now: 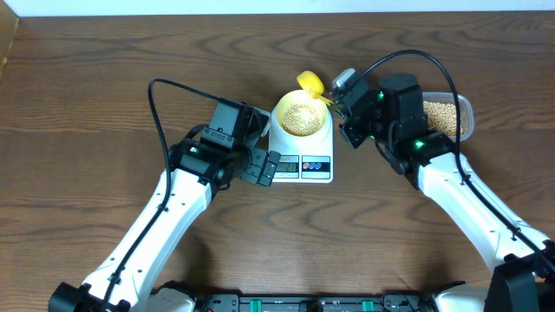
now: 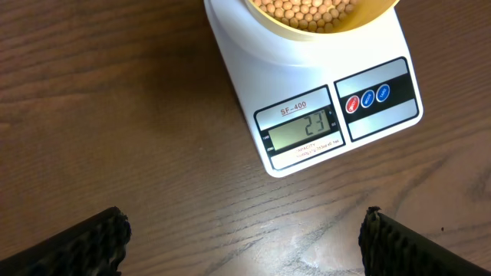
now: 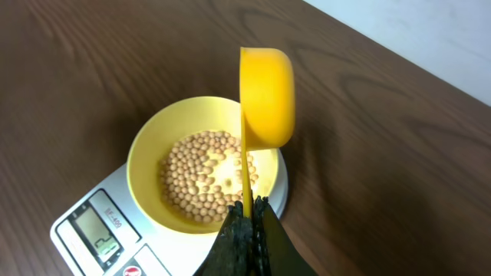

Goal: Scoop item into bowl and weigh 50g on scale

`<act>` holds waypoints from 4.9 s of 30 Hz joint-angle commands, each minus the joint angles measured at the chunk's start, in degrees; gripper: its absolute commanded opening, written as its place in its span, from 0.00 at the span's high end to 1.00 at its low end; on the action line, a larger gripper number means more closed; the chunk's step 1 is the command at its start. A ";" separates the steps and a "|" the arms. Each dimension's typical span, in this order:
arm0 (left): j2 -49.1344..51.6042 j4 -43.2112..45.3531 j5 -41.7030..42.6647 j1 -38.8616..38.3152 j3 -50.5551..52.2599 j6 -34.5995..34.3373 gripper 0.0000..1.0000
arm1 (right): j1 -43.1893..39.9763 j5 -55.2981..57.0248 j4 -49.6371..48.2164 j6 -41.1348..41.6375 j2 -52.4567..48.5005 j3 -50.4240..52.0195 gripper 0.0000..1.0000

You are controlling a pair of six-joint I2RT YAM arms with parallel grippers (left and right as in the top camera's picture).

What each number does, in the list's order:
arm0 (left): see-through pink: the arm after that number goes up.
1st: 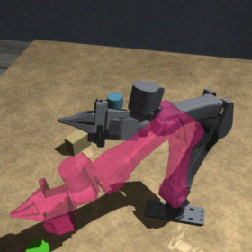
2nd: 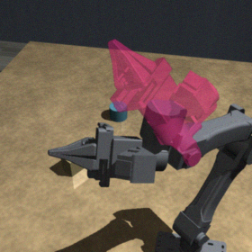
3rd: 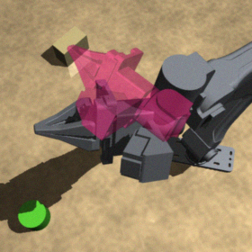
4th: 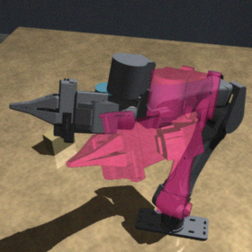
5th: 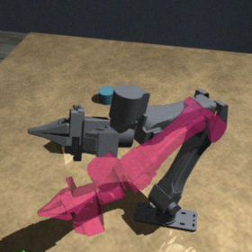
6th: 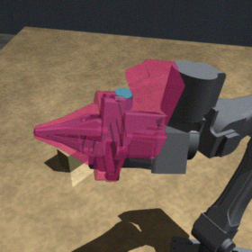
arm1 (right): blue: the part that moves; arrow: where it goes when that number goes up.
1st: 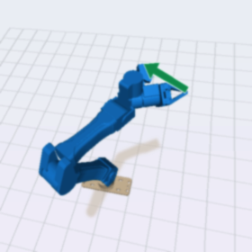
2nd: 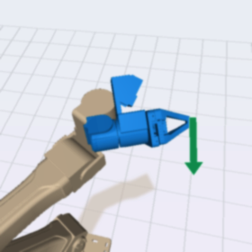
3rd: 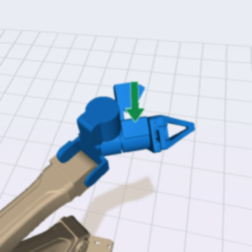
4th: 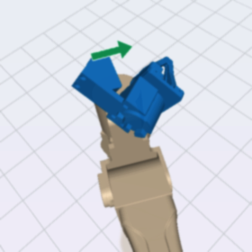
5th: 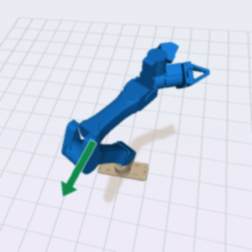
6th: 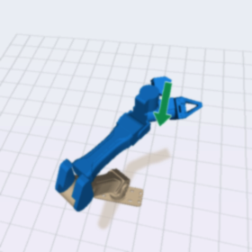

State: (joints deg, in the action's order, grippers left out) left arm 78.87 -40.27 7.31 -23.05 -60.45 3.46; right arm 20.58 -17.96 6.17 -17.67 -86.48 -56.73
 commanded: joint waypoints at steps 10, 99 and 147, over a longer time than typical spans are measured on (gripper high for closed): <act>-0.20 -0.13 -0.31 -0.13 0.00 0.81 0.02 | 2.89 5.62 1.66 -3.78 2.97 -0.28 0.99; -0.20 -0.13 -0.31 -0.13 0.00 0.81 0.02 | -42.40 -18.08 25.97 33.48 1.38 0.72 0.99; -0.20 -0.13 -0.31 -0.13 0.00 0.81 0.02 | -45.64 -52.33 15.74 52.06 1.38 0.72 0.99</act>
State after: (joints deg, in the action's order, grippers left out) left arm 78.87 -40.27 7.31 -23.05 -60.45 3.46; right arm -28.38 -68.86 23.64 28.53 -84.71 -56.21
